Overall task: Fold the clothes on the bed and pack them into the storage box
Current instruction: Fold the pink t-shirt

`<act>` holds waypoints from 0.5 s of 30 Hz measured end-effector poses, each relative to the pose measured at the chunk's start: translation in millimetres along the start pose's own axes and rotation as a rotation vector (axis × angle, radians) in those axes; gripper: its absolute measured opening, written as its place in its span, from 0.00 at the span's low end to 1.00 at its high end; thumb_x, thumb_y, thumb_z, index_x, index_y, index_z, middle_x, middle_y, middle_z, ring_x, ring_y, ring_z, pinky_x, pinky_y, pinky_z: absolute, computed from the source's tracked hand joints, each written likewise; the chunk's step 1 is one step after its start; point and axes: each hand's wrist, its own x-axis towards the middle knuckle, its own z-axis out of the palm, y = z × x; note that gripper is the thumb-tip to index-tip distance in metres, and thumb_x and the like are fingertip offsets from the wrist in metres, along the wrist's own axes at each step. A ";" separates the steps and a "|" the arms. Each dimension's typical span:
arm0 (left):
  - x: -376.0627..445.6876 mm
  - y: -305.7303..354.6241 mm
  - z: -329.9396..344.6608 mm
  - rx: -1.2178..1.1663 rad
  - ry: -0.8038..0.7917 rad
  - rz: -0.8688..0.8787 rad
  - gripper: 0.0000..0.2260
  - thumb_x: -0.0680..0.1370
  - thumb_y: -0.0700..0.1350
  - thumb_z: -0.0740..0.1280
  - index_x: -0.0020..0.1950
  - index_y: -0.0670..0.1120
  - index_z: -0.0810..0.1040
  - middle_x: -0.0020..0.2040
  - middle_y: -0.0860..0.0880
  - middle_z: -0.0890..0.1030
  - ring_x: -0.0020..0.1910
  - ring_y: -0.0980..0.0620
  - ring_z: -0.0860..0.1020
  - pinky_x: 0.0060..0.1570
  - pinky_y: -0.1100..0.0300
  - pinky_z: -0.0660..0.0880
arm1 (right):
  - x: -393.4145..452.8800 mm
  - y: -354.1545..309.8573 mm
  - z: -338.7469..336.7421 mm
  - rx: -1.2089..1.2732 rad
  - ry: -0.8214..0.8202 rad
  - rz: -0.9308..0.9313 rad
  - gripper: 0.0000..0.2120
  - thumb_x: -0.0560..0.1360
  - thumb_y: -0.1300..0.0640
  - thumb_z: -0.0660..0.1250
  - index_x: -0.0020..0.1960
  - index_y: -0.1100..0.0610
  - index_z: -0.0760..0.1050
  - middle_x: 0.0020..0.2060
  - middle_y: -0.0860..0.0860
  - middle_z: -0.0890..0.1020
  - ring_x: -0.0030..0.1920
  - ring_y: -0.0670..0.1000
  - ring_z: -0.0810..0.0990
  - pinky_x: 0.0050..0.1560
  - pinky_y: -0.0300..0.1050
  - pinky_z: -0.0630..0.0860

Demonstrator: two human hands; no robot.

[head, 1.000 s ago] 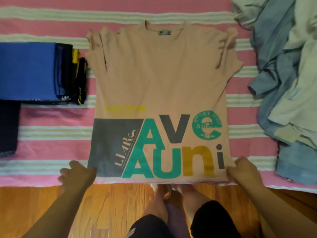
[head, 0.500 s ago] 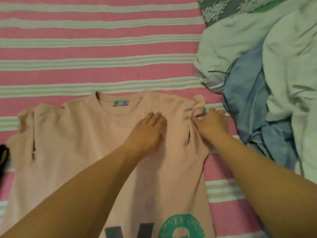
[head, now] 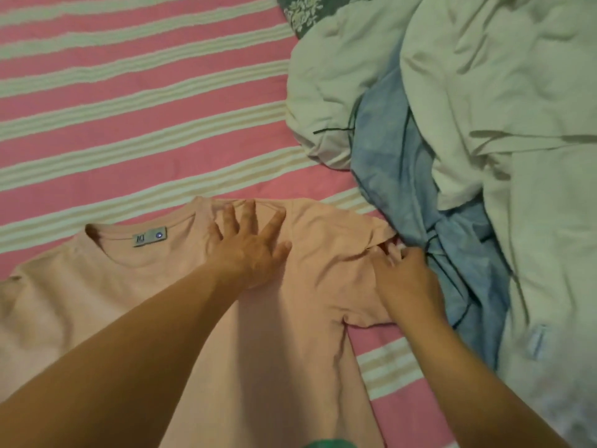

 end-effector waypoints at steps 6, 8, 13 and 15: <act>-63.3 12.4 -16.5 -0.624 0.201 0.038 0.20 0.81 0.49 0.63 0.74 0.54 0.71 0.75 0.43 0.66 0.75 0.42 0.65 0.73 0.51 0.63 | -10.2 -21.0 -8.5 0.050 0.004 -0.006 0.13 0.77 0.51 0.67 0.59 0.56 0.78 0.55 0.55 0.83 0.51 0.58 0.79 0.46 0.44 0.70; -95.3 -1.8 -21.9 -1.336 0.175 -0.188 0.15 0.82 0.44 0.64 0.69 0.49 0.77 0.65 0.47 0.77 0.63 0.49 0.78 0.62 0.57 0.74 | -27.1 -45.9 -17.5 0.074 0.041 -0.216 0.07 0.79 0.53 0.64 0.53 0.53 0.77 0.47 0.52 0.82 0.46 0.56 0.78 0.43 0.45 0.69; -123.3 -65.6 -7.3 -2.407 -0.214 -0.399 0.23 0.82 0.59 0.61 0.67 0.43 0.75 0.62 0.41 0.81 0.60 0.39 0.81 0.63 0.43 0.76 | -100.7 -90.9 1.8 -0.179 -0.375 -0.823 0.22 0.75 0.37 0.61 0.67 0.43 0.69 0.47 0.45 0.80 0.49 0.53 0.79 0.50 0.51 0.76; -120.3 -75.4 7.3 -2.377 -0.259 -0.447 0.27 0.81 0.64 0.60 0.69 0.44 0.74 0.63 0.44 0.80 0.61 0.40 0.80 0.60 0.44 0.76 | -103.4 -75.5 9.3 -0.170 -0.305 -0.776 0.24 0.77 0.37 0.60 0.69 0.45 0.70 0.49 0.45 0.80 0.49 0.50 0.77 0.50 0.47 0.72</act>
